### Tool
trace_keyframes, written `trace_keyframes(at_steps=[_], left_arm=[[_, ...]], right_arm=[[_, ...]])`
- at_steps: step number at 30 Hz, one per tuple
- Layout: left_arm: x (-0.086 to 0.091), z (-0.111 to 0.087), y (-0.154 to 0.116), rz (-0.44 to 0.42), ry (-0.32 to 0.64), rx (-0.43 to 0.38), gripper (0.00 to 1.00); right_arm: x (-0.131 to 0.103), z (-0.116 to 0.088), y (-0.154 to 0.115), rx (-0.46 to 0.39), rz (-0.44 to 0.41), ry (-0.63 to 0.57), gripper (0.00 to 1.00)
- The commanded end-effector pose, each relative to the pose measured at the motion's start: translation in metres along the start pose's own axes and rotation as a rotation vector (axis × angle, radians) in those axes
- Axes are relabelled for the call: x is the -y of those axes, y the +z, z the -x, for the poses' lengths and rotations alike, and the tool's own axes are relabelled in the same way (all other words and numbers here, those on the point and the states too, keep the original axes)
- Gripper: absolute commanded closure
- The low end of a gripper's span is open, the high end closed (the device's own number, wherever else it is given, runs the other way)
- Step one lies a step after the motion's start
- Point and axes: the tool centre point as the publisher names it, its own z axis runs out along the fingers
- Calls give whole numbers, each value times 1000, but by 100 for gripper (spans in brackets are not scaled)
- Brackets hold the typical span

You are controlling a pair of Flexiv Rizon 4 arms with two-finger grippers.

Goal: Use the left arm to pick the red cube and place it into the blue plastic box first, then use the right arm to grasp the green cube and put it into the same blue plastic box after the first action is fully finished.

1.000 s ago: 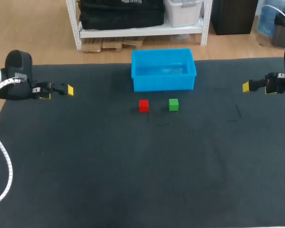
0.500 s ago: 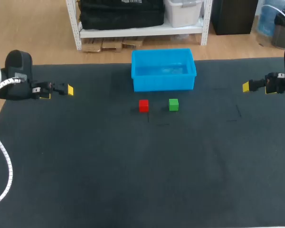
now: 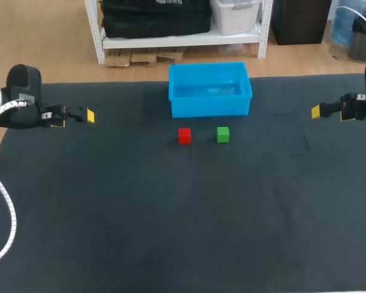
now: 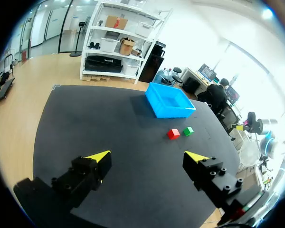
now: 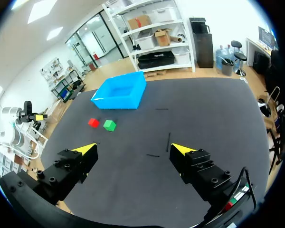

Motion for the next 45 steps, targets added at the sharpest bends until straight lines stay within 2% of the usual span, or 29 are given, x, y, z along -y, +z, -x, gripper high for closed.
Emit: trace_keyframes(at_steps=[1, 18, 26, 31, 38, 45], left_arm=[[0, 0, 0, 1, 0, 0, 0], [0, 0, 0, 1, 0, 0, 0], [17, 18, 10, 140, 30, -179, 0], [33, 25, 25, 225, 45, -288, 0], [50, 28, 51, 264, 2, -355, 0], [65, 35, 69, 266, 4, -367, 0]], right_arm=[[0, 0, 0, -1, -1, 0, 0], [0, 0, 0, -1, -1, 0, 0], [0, 0, 0, -1, -1, 0, 0], [0, 0, 0, -1, -1, 0, 0], [0, 0, 0, -1, -1, 0, 0], [0, 0, 0, -1, -1, 0, 0]])
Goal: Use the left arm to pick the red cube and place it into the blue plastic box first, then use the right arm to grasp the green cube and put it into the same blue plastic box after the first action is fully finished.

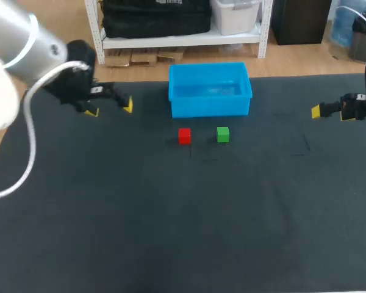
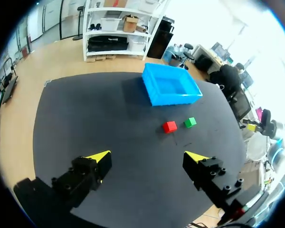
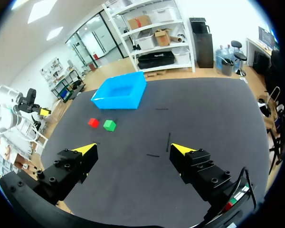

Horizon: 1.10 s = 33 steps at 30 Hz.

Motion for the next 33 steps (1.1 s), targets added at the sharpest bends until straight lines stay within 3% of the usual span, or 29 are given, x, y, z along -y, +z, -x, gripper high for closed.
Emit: trace_keyframes(at_steps=[1, 23, 33], left_arm=[[10, 15, 13, 127, -6, -103, 0], [10, 16, 14, 107, -22, -113, 0], [49, 44, 56, 95, 0, -164, 0]], right_arm=[[0, 0, 0, -1, -1, 0, 0], [0, 0, 0, -1, -1, 0, 0], [0, 0, 0, -1, -1, 0, 0]])
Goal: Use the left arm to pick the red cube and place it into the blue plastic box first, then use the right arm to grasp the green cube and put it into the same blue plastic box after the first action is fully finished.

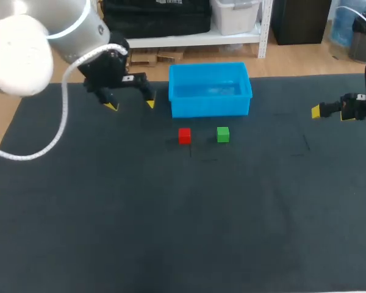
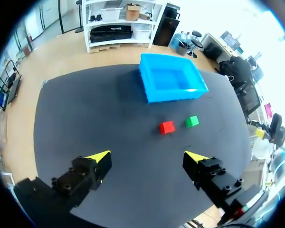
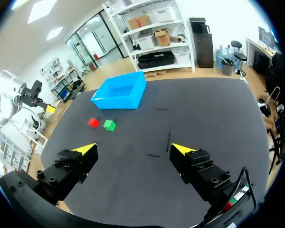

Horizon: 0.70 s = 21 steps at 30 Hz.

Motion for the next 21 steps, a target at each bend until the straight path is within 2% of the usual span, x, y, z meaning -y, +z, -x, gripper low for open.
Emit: trace_keyframes(at_steps=[1, 6, 11, 15, 17, 21], left_arm=[[21, 31, 27, 29, 8, -50, 0], [38, 44, 52, 32, 17, -80, 0], [53, 52, 65, 91, 25, -100, 0], [58, 53, 72, 101, -53, -109, 0], [58, 53, 75, 142, -104, -129, 0], [59, 53, 75, 166, -137, -124, 0]], right_arm=[[0, 0, 0, -1, -1, 0, 0], [0, 0, 0, -1, -1, 0, 0], [0, 0, 0, -1, -1, 0, 0], [0, 0, 0, -1, -1, 0, 0], [0, 0, 0, -1, -1, 0, 0], [0, 0, 0, -1, -1, 0, 0]])
